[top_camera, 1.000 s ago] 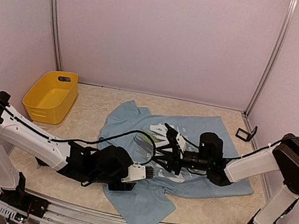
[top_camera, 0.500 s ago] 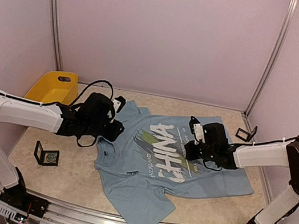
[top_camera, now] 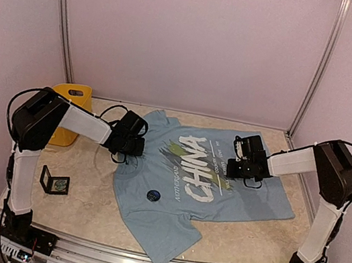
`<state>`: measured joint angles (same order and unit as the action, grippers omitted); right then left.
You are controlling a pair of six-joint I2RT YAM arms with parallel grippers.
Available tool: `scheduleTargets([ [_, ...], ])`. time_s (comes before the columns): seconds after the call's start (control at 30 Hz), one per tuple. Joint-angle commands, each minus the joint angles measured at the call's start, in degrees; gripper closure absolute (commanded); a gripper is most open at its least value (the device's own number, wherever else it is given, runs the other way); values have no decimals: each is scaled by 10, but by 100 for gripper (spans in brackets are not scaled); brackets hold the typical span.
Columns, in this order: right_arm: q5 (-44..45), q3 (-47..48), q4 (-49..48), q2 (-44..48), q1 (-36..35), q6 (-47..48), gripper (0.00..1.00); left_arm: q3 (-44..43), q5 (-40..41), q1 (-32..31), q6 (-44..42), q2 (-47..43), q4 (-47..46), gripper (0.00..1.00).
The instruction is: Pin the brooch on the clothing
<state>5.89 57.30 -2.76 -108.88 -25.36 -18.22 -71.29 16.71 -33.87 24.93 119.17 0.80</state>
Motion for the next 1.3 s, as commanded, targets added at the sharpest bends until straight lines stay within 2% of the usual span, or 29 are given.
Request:
scheduleTargets([
  [0.0,13,41,65,-23,14,55,100,-10,-19,5,-32,21,5,57],
  [0.17,-22,62,66,26,-7,104,100,28,10,-1,-49,-54,-28,49],
  [0.3,-39,46,66,85,-52,125,98,95,40,-6,5,-170,-11,47],
  [0.47,-54,15,68,130,-94,122,90,186,160,-24,174,-322,147,40],
  [0.53,-58,6,66,138,-103,122,84,224,167,-29,266,-359,213,38],
  [0.63,-92,-6,57,144,-112,120,76,288,167,-44,380,-400,257,35],
  [0.8,-99,-20,50,149,-117,134,72,321,235,-82,561,-410,368,24],
  [0.9,-102,-34,45,154,-117,138,71,313,275,-97,633,-390,439,5],
  [0.97,-105,-40,40,156,-117,139,70,319,280,-91,641,-379,443,1],
  [1.27,-118,-47,29,157,-118,145,69,349,270,-37,603,-344,386,1],
])
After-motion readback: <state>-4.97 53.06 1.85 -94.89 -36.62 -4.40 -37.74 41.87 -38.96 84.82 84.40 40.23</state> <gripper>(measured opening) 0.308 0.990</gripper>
